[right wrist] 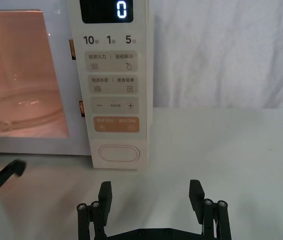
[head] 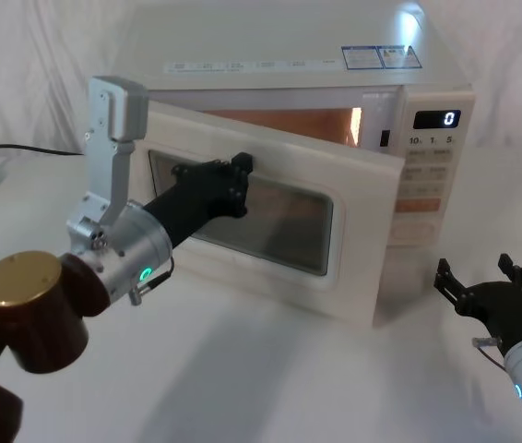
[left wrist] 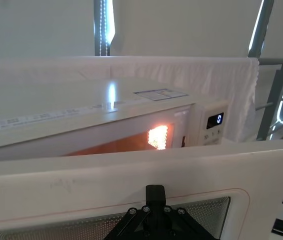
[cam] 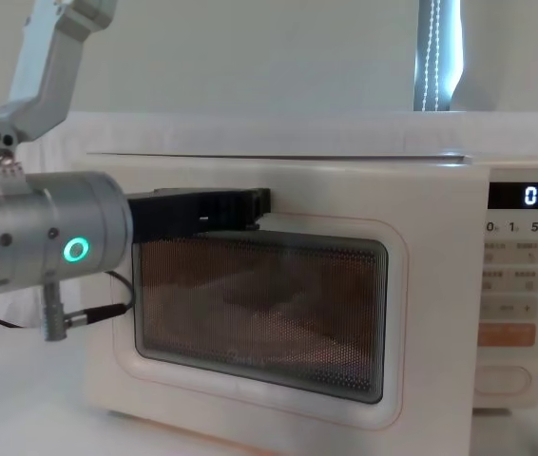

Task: Press the button to open the microwave door with one hand; close the microwave door with the other hand.

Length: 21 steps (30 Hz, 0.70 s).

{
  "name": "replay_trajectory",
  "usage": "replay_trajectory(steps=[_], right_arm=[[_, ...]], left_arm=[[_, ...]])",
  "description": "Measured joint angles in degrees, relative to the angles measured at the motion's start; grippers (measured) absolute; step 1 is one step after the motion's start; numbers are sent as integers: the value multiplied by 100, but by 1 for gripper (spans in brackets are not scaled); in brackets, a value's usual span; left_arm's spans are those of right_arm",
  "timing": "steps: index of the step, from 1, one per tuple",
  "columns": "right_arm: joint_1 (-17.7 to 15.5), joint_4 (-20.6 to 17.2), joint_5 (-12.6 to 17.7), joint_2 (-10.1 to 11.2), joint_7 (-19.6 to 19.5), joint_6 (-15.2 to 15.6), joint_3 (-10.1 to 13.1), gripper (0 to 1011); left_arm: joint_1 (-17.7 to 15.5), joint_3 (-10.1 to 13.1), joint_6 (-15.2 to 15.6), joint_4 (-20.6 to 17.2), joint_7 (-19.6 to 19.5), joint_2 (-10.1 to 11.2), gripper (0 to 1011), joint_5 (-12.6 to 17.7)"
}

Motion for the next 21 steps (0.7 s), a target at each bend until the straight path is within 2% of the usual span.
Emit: replay_trajectory(steps=[21], right_arm=[[0,0,0,0,0,0,0,1002]], left_arm=[[-648,124,39,864,-7,-571,0,454]])
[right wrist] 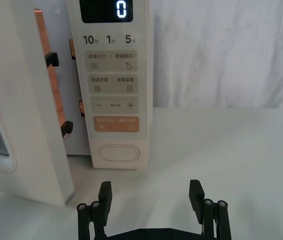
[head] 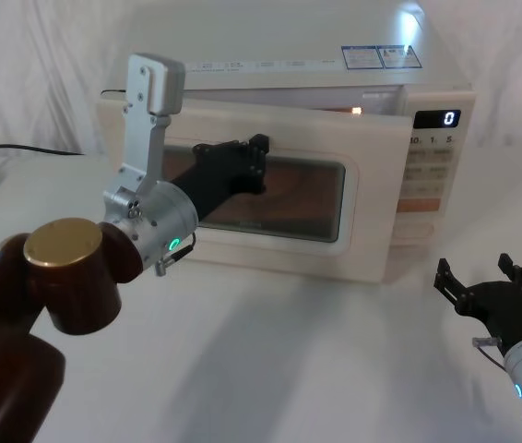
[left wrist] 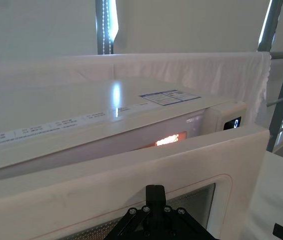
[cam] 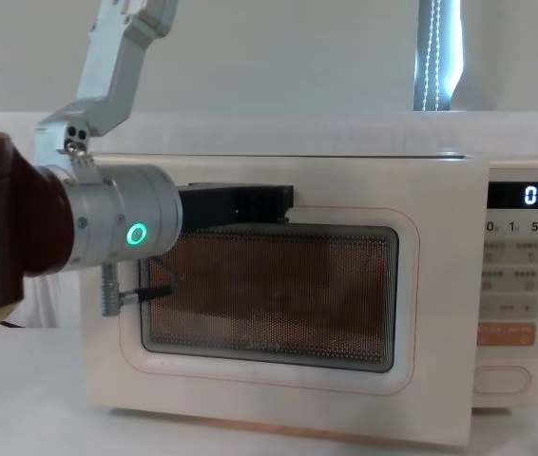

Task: Press the button to open the microwave door with one hand; close the microwave door with the other hand.

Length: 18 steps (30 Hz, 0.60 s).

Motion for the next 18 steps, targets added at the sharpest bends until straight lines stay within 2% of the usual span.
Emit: replay_trajectory(steps=[18], right_arm=[[1,0,0,0,0,0,0,1002]], left_arm=[[-301,-40,-157,587,68,-452,0,351]])
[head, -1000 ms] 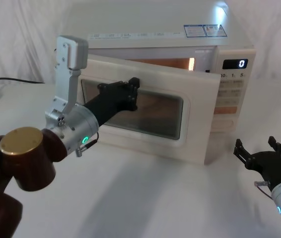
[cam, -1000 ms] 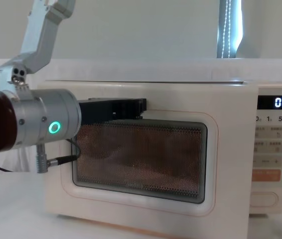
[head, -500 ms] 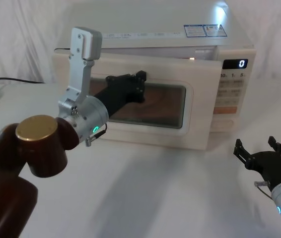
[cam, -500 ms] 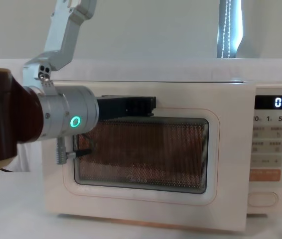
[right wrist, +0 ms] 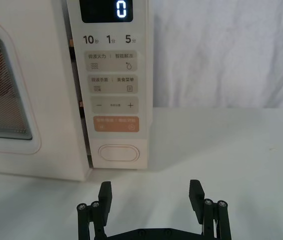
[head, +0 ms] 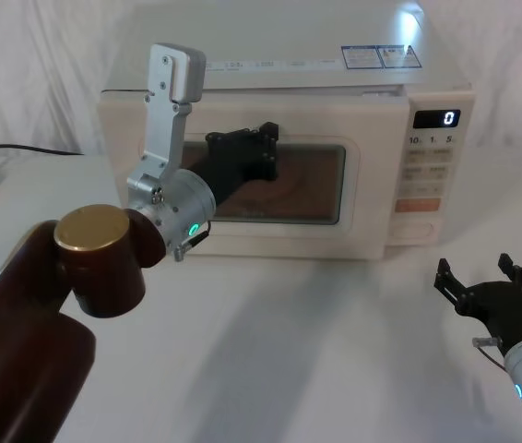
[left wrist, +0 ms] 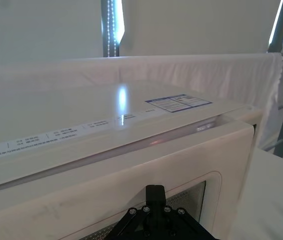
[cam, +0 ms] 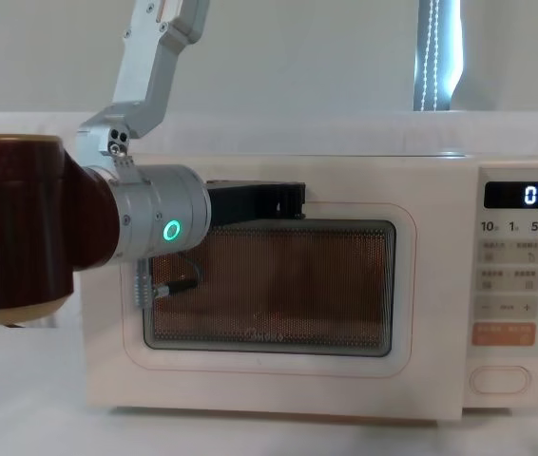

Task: Press the button to open the microwave door with one hand; close the microwave door with the other hand.

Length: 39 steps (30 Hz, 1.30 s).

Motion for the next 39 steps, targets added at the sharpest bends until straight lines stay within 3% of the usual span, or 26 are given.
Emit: replay_trajectory(steps=[39], right_arm=[[0,0,0,0,0,0,0,1002]], left_arm=[[-159,-254,49,407,17,-389,0,386]])
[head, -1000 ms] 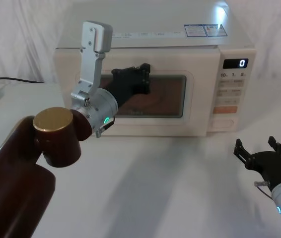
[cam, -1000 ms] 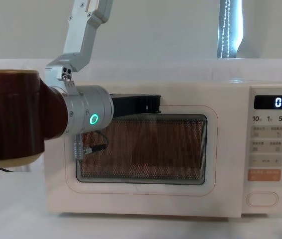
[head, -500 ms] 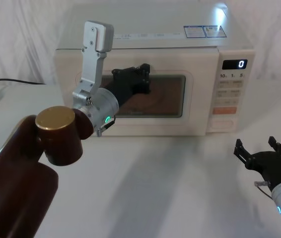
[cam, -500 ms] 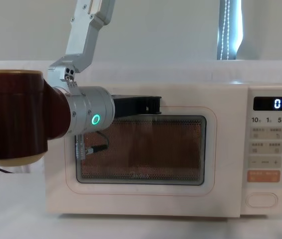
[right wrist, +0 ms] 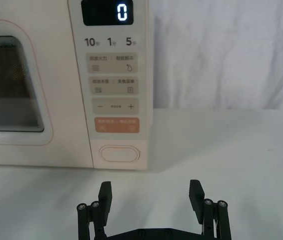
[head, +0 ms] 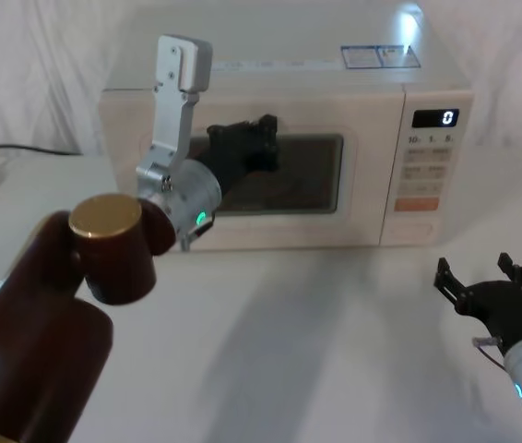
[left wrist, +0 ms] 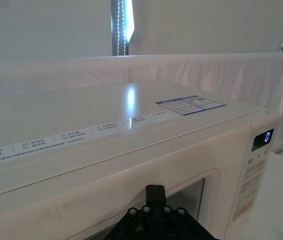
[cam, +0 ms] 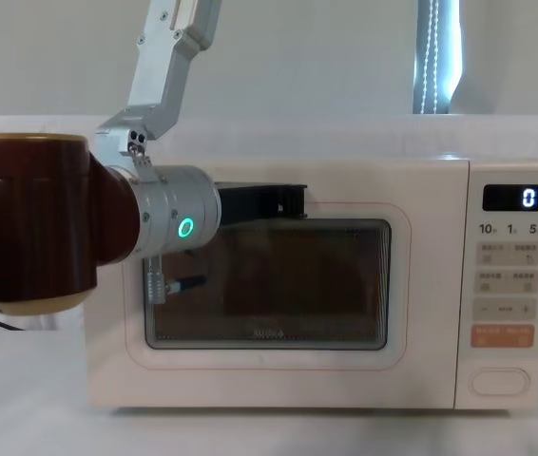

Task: Press the button to open the microwave door with one hand; close the microwave door with the other hand.

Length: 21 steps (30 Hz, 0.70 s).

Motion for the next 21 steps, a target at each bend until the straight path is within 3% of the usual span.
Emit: replay_trajectory(steps=[11,21], right_arm=[[0,0,0,0,0,0,0,1002],[0,0,0,0,0,0,1,1002]], left_arm=[[12,-53,26,8,-1,-49,0,39],[319,-133,386,-570,208,-1,0,69]])
